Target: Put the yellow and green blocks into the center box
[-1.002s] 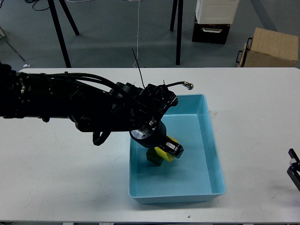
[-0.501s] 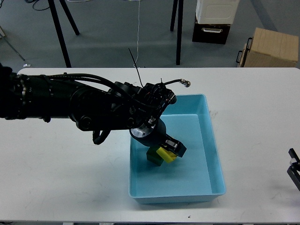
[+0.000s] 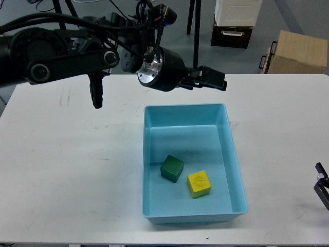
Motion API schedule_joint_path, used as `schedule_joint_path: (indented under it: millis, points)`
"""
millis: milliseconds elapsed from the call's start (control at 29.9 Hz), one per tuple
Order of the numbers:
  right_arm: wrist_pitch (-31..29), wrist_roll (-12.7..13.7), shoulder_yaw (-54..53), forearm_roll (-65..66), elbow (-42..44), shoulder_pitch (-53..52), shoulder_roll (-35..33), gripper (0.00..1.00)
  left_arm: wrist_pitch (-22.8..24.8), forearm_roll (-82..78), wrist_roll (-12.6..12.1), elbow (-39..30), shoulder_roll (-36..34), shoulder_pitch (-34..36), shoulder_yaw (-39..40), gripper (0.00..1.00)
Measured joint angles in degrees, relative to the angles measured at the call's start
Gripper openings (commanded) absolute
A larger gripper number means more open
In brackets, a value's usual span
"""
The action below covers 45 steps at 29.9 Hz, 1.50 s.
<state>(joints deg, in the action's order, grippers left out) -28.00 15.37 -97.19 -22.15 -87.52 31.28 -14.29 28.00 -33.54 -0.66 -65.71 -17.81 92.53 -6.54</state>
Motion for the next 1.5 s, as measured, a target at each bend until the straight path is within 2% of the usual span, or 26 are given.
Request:
schedule_joint_path:
  millis: [267, 501, 635, 735, 902, 1202, 1369, 1503]
  points:
    - [0.0, 0.0, 0.7, 0.0, 0.1, -0.7, 0.0, 0.99, 0.0, 0.0, 1.3, 4.5, -1.9, -15.4, 29.7, 0.99]
    - [0.0, -0.3, 1.0, 0.0, 0.1, -2.0, 0.5, 0.99, 0.0, 5.7, 1.4, 4.2, -1.2, -29.7, 50.9, 0.99]
    - [0.0, -0.6, 1.4, -0.1, 0.1, -3.3, 0.7, 0.99, 0.0, 8.5, 0.9, 3.8, 1.0, -37.2, 65.6, 0.99]
    - [0.0, -0.7, 1.6, -0.1, 0.1, -3.8, 1.6, 0.99, 0.0, 8.8, 0.6, 0.9, 3.1, -42.6, 77.6, 0.99]
    - [0.0, -0.7, 1.6, -0.2, 0.1, -4.4, 4.6, 0.99, 0.0, 9.5, 0.4, -7.4, 5.8, -53.6, 92.3, 0.99]
    - [0.0, -0.7, 2.2, -0.2, 0.1, -3.9, 5.9, 0.99, 0.0, 18.3, -0.9, -18.6, 10.5, -81.3, 103.3, 0.99]
    - [0.0, -0.8, 3.1, -0.1, 0.1, -4.2, 5.9, 0.99, 0.0, 19.5, -1.0, -24.2, 15.9, -94.2, 104.3, 0.99]
    - [0.0, -0.8, 3.0, -0.1, 0.0, -4.0, 5.9, 0.99, 0.0, 20.0, -0.9, -27.2, 17.6, -101.0, 104.1, 0.99]
